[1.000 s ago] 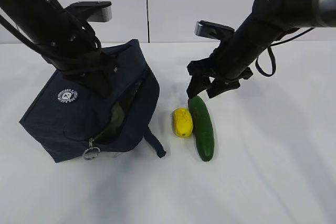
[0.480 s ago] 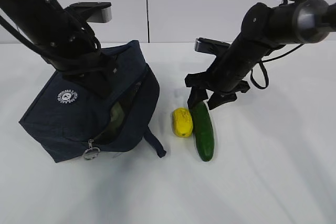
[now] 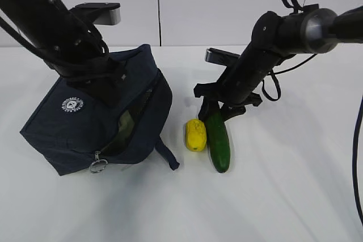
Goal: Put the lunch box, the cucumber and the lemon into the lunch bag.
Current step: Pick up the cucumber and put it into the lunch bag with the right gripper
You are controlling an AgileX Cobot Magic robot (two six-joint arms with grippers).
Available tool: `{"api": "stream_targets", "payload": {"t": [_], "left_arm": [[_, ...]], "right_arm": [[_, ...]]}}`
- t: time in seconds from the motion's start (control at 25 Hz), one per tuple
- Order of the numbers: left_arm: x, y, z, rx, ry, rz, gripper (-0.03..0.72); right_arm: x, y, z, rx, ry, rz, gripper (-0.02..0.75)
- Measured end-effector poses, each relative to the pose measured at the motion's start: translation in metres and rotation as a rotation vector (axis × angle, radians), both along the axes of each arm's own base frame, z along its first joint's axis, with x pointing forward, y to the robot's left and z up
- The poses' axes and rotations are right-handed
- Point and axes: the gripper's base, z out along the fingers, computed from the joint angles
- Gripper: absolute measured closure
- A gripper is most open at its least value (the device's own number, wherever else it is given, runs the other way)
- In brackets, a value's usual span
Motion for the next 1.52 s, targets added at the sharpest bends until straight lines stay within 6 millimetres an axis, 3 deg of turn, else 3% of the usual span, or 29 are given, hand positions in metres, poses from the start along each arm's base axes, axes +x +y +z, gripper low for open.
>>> {"api": "stream_targets", "payload": {"t": [0.12, 0.6, 1.04, 1.52], "left_arm": [[0.000, 0.000, 0.000, 0.001, 0.002, -0.001, 0.667], [-0.001, 0.000, 0.000, 0.005, 0.008, -0.003, 0.667], [-0.002, 0.001, 0.006, -0.006, -0.016, 0.000, 0.667], [-0.001, -0.005, 0.009, -0.083, -0.004, 0.041, 0.667]], "right_arm": [[0.005, 0.002, 0.010, -0.008, -0.023, 0.022, 0.435], [0.017, 0.007, 0.072, -0.015, -0.043, 0.137, 0.440], [0.012, 0.027, 0.091, 0.258, -0.053, 0.232, 0.442], [-0.016, 0.050, 0.049, 0.622, 0.025, 0.296, 0.444]]}}
